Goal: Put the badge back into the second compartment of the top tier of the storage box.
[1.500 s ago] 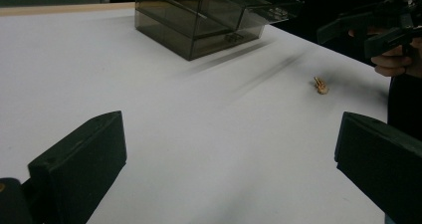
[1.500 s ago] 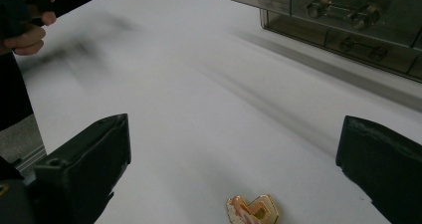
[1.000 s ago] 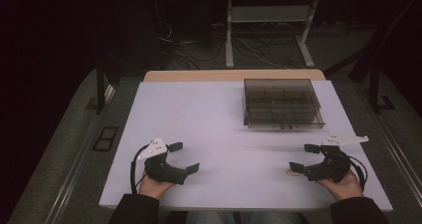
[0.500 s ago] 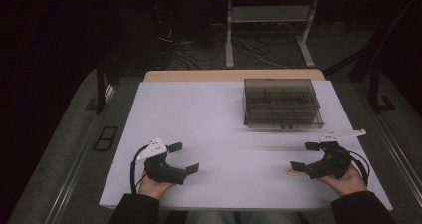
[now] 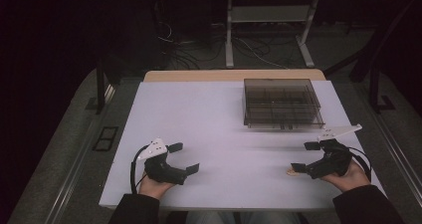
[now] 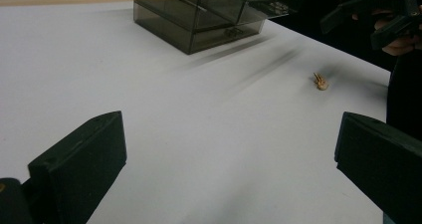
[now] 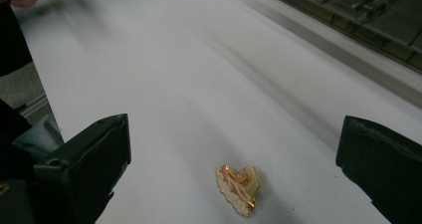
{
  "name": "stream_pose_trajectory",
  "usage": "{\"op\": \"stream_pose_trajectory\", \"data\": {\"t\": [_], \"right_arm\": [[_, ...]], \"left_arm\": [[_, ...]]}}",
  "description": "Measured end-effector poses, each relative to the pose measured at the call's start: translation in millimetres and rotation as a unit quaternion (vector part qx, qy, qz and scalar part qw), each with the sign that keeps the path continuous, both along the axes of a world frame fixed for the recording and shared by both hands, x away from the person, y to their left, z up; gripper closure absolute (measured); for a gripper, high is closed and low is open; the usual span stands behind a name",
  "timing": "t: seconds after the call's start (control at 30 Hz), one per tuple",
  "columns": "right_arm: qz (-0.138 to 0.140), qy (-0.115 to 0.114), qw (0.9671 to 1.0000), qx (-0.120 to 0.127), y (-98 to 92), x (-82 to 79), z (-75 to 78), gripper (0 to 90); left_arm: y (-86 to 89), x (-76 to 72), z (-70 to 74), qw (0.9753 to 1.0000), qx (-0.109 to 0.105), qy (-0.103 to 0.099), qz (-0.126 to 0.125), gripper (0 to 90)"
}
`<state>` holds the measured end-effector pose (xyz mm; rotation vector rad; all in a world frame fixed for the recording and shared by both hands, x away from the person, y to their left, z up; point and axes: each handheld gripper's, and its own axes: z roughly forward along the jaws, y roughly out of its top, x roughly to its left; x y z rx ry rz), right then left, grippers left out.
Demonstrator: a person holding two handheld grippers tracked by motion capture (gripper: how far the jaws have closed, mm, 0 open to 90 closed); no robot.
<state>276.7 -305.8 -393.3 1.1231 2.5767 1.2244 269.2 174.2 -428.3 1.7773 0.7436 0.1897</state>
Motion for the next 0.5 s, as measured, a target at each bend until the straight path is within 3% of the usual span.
{"op": "stream_pose_trajectory", "data": {"t": [0.5], "right_arm": [[0.038,0.033,0.9981,-0.035,5.7,4.9,-8.2,0.1]], "left_arm": [[-1.2,0.4,-0.3,1.0000,0.004,0.000,-0.004,0.0]]}}
